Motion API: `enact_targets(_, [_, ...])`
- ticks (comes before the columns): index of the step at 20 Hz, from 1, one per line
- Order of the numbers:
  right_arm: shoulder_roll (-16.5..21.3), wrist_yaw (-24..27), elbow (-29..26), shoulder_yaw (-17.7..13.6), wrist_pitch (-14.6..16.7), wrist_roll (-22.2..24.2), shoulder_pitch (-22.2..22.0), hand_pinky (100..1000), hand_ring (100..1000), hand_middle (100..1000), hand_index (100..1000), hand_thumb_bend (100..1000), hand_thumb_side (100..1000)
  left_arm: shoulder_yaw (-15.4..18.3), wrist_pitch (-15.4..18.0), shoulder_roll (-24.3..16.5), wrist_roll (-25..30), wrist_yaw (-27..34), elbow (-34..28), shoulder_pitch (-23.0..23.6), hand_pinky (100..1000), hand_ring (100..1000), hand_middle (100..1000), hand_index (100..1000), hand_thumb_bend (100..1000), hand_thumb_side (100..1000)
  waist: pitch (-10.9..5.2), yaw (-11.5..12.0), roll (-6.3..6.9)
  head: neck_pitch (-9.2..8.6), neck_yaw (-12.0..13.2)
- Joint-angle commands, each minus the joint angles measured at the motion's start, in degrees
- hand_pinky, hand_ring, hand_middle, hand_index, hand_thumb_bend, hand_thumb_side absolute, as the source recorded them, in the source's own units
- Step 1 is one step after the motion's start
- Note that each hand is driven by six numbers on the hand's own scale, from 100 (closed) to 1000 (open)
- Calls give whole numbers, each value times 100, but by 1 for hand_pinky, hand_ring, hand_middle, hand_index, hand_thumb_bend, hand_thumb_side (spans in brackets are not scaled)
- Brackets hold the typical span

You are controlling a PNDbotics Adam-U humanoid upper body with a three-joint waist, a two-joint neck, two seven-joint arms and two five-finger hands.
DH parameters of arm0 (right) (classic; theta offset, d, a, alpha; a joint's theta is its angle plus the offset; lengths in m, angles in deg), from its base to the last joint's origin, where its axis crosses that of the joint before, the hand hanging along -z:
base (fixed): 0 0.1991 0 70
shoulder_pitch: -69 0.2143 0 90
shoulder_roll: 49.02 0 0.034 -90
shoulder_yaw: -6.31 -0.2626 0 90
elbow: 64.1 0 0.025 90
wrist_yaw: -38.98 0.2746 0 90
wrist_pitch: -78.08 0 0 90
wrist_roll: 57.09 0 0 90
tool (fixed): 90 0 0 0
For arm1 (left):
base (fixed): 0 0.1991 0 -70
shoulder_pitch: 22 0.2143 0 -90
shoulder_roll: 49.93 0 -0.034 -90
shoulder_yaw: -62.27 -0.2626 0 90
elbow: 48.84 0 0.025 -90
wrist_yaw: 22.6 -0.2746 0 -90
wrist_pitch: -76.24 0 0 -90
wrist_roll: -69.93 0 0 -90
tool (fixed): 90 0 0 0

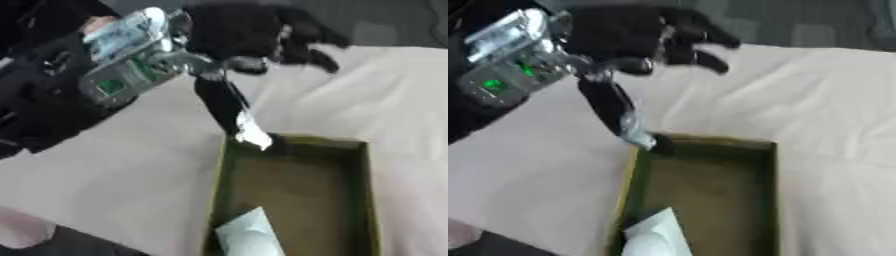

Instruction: Pick up objects on the table and place them in the box.

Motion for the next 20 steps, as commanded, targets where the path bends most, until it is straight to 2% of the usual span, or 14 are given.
enact_targets(1, [112,-56,-74,-53,0,-45,0,468,369,305,377,100,927,818,-215,-285,-840,437,-63,-85,1000,978,988,939,477,808,-123,42,6,-3,-121])
enact_targets(3, [149,-91,-74,-87,-2,-83,-32,468,369,305,377,100,926,1169,-400,-366,-1085,698,-63,50,1000,944,954,948,404,754,-152,103,20,-3,-179])
enact_targets(4, [174,-114,-74,-110,-5,-109,-54,469,369,305,377,100,926,1323,-516,-396,-1128,798,-63,177,1000,919,938,952,328,722,-171,143,28,-3,-214])
enact_targets(6, [223,-167,-74,-157,-7,-167,-99,468,369,305,377,100,932,1534,-738,-370,-1095,997,-63,453,1000,858,887,912,212,743,-212,215,30,-10,-242])
enact_targets(7, [265,-203,-74,-203,-1,-210,-137,469,369,305,377,100,940,1586,-832,-181,-1086,1227,-63,667,993,802,842,873,158,759,-247,271,18,-61,-203])
enact_targets(8, [305,-243,-74,-251,3,-259,-173,469,369,305,377,100,945,1633,-872,48,-1148,1514,-63,853,891,743,808,836,121,759,-279,324,4,-131,-171])
enact_targets(10, [385,-328,-74,-365,-9,-375,-264,469,369,305,377,100,940,1748,-770,755,-1730,2243,-63,1260,771,686,800,836,137,716,-351,465,-54,-295,-179])
enact_targets(12, [466,-392,-74,-444,-21,-467,-347,469,369,305,377,100,955,1797,-284,1459,-2707,2820,-63,1569,701,643,769,812,201,674,-410,616,-133,-404,-288])
enact_targets(14, [566,-441,-74,-510,1,-521,-439,469,368,305,377,100,958,1731,440,1985,-3592,3074,-63,1718,646,593,739,812,299,642,-455,789,-214,-528,-493])
enact_targets(15, [633,-469,-74,-554,-1,-529,-530,470,369,305,377,100,959,1714,884,2144,-3946,3121,-63,1648,664,616,766,832,321,625,-502,923,-269,-604,-691])
enact_targets(17, [788,-505,-74,-634,-9,-515,-691,470,369,306,377,100,963,1723,1659,2272,-4282,3062,-63,1453,672,599,727,799,352,559,-560,1135,-335,-705,-960])
enact_targets(19, [910,-511,-55,-682,9,-469,-802,470,368,306,377,100,965,1665,2051,2342,-4376,3069,-63,1325,669,603,727,793,345,562,-593,1266,-379,-786,-1158])
enact_targets(20, [980,-505,-22,-699,47,-425,-856,470,368,306,377,100,966,1591,2129,2379,-4325,3108,-63,1261,676,614,737,797,338,566,-606,1328,-401,-820,-1289])
